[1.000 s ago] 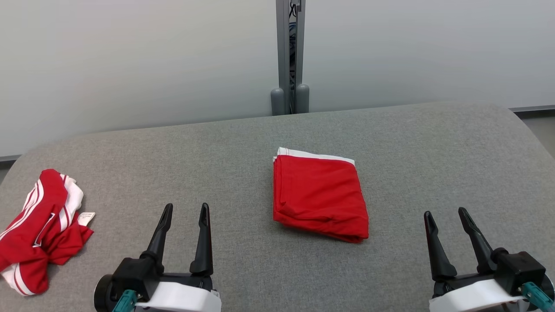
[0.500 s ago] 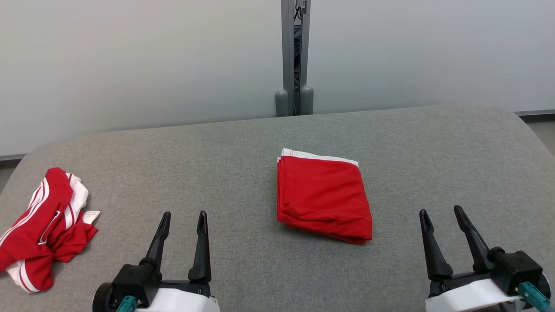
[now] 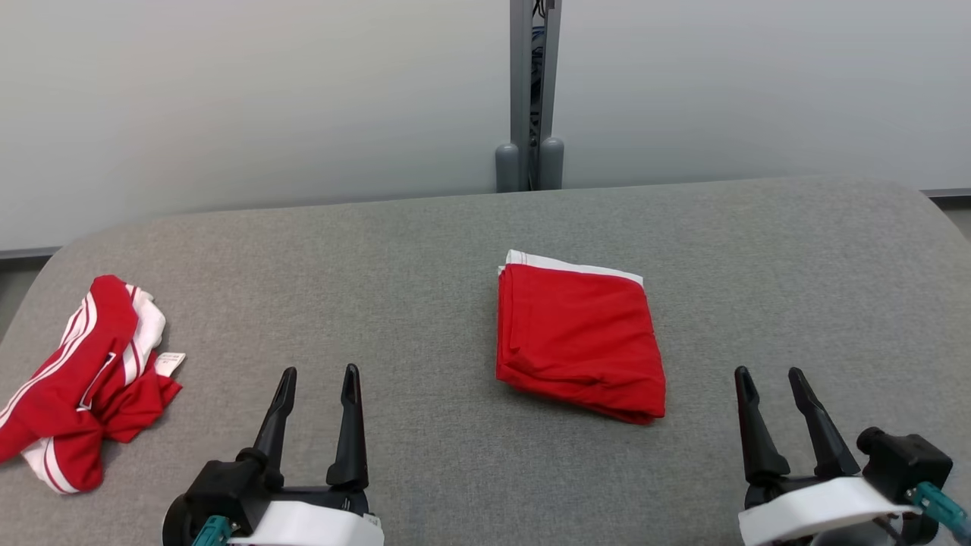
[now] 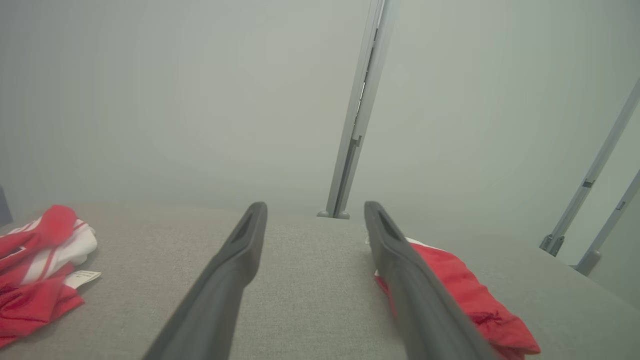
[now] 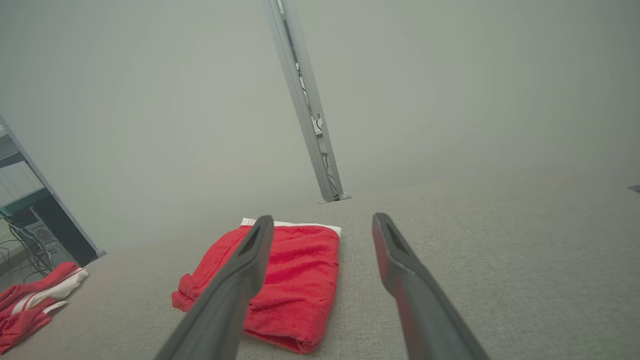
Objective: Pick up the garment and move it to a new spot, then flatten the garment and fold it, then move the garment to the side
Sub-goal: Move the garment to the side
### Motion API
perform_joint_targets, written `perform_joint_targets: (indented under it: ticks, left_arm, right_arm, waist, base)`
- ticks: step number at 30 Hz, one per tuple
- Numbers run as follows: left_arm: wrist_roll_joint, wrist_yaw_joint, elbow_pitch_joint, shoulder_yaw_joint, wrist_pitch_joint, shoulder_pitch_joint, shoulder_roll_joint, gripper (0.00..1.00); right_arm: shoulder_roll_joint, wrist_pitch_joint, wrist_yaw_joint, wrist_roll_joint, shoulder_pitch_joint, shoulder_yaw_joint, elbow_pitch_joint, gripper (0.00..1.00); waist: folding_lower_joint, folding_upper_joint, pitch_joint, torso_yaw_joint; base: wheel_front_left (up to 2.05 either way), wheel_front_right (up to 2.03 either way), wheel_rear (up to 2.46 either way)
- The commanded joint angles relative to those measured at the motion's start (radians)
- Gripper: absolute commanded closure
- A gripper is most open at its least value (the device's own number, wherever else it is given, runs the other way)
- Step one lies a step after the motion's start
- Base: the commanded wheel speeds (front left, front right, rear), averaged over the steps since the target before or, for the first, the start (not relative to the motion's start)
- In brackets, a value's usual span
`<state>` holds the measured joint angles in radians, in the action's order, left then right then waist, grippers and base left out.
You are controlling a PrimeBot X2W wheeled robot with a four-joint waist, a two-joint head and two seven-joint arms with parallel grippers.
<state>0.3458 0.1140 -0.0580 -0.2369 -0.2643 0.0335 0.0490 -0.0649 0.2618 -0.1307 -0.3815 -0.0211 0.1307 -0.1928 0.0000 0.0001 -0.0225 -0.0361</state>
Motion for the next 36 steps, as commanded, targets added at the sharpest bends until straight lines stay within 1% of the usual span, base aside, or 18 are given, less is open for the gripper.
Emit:
perform_joint_targets:
  ticks: [1, 3, 6, 11, 15, 18, 23, 27, 32, 33, 34, 35, 36]
  left_arm:
    - [-0.008, 0.000, 0.005, 0.002, 0.001, -0.010, 0.003, 0.00]
    - [-0.004, 0.007, 0.020, 0.004, 0.001, -0.013, 0.003, 0.00]
    - [-0.014, 0.007, 0.030, -0.002, 0.001, -0.015, 0.003, 0.00]
    - [-0.035, 0.002, 0.036, -0.020, 0.001, -0.042, 0.003, 0.00]
    - [-0.009, -0.002, 0.037, -0.032, 0.001, -0.076, 0.004, 0.00]
    - [-0.003, -0.006, 0.033, -0.047, 0.001, -0.094, 0.003, 0.00]
    - [-0.006, -0.002, 0.031, -0.059, 0.001, -0.120, 0.003, 0.00]
    - [0.027, 0.001, 0.039, -0.058, 0.001, -0.133, 0.003, 0.00]
    - [0.032, 0.001, 0.040, -0.053, 0.001, -0.137, 0.003, 0.00]
    - [0.030, 0.001, 0.039, -0.053, 0.001, -0.139, 0.003, 0.00]
    - [0.028, 0.001, 0.039, -0.053, 0.001, -0.141, 0.003, 0.00]
    - [0.027, 0.002, 0.039, -0.054, 0.001, -0.142, 0.003, 0.00]
    - [0.025, 0.002, 0.039, -0.055, 0.001, -0.144, 0.003, 0.00]
  right_arm:
    - [-0.001, 0.005, 0.000, -0.017, -0.016, -0.007, -0.010, 0.00]
    - [0.002, 0.005, 0.000, -0.073, -0.045, -0.002, -0.054, 0.00]
    - [0.000, 0.005, 0.000, -0.173, -0.101, 0.010, -0.135, 0.00]
    - [-0.035, -0.011, 0.000, -0.355, -0.243, 0.034, -0.269, 0.00]
    - [-0.058, -0.091, 0.000, -0.517, -0.351, 0.058, -0.359, 0.00]
    - [-0.088, -0.150, 0.000, -0.611, -0.411, 0.079, -0.406, 0.00]
    - [-0.127, -0.202, 0.000, -0.697, -0.470, 0.116, -0.488, 0.00]
    - [-0.123, -0.256, 0.000, -0.759, -0.495, 0.148, -0.536, 0.00]
    - [-0.102, -0.285, -0.001, -0.798, -0.491, 0.206, -0.547, 0.00]
    - [-0.101, -0.283, -0.001, -0.803, -0.491, 0.217, -0.547, 0.24]
    - [-0.101, -0.280, -0.001, -0.806, -0.491, 0.229, -0.545, 0.51]
    - [-0.104, -0.270, -0.001, -0.806, -0.492, 0.238, -0.542, 0.95]
    - [-0.110, -0.266, -0.001, -0.804, -0.494, 0.251, -0.537, 1.00]
  waist:
    - [0.0000, -0.0001, 0.006, 0.006]
    - [0.0000, -0.0001, 0.014, 0.017]
    - [0.0000, -0.0001, 0.033, 0.034]
    - [0.0000, -0.0001, 0.108, 0.067]
    - [0.0000, -0.0001, 0.169, 0.099]
    - [0.0000, -0.0001, 0.199, 0.120]
    - [0.0000, -0.0001, 0.231, 0.146]
    - [0.0000, -0.0001, 0.246, 0.158]
    - [0.0000, -0.0001, 0.255, 0.159]
    - [0.0000, -0.0001, 0.256, 0.158]
    - [0.0000, -0.0001, 0.255, 0.157]
    - [0.0000, -0.0001, 0.255, 0.157]
    - [0.0000, -0.0001, 0.255, 0.156]
  base:
    - [0.00, 0.00, 0.00]
    - [0.00, 0.00, 0.00]
    - [0.00, 0.00, 0.00]
    - [0.00, 0.00, 0.00]
    - [0.00, 0.00, 0.00]
    - [0.00, 0.00, 0.00]
    - [0.00, 0.00, 0.00]
    - [0.00, 0.00, 0.00]
    - [0.00, 0.00, 0.00]
    - [0.00, 0.00, 0.00]
    - [0.00, 0.00, 0.00]
    - [0.00, 0.00, 0.00]
    - [0.00, 0.00, 0.00]
